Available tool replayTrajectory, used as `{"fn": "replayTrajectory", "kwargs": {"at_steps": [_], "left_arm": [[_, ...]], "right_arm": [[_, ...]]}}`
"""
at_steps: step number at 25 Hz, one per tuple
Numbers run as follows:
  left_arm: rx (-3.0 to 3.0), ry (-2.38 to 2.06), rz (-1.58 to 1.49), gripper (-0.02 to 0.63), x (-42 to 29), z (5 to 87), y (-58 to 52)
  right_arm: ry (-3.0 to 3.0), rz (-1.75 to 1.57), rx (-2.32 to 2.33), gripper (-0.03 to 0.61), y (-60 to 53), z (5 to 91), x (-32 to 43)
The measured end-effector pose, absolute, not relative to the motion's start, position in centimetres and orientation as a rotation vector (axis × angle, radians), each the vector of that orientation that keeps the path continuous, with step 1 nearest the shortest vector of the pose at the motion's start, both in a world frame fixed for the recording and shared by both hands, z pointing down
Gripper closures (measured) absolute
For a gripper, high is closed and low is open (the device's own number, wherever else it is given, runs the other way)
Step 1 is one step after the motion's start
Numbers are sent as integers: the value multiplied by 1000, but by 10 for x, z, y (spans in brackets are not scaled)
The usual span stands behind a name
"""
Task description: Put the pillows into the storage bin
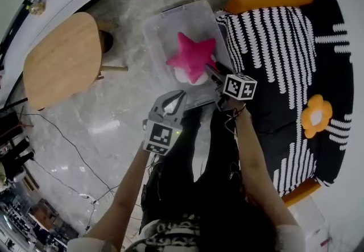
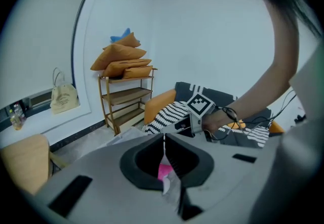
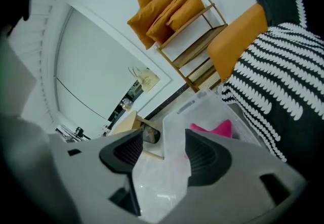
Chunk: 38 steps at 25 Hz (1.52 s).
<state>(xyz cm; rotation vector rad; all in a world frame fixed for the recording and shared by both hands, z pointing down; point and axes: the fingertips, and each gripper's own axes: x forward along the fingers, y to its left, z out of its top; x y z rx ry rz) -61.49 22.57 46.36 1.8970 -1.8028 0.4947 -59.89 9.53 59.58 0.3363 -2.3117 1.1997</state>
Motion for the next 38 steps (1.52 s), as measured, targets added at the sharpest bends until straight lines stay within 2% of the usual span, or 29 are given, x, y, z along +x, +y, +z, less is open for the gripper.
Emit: {"fn": "replayTrajectory", "kwargs": {"at_steps": [9,17,29,34,38], "left_arm": [[2148,-1612,568,603,-518,446,139],[2355,-1445,547,603,-361,411,57],[2472,-1150,628,603,-100,447,-14],[2517,-1047,684,603,-21,465,-39],[2587,-941,754,603,22,475,-54]], "right_arm": [[-2357,1340,668,316,33,575,-447],[-2320,1466,986,313,-16,576,-267],[-2172,1639,1353,311,-70,611,25],[-2044,1808,1590,308,-93,645,133],[-1883,1924,1748,291,-95,685,188]]}}
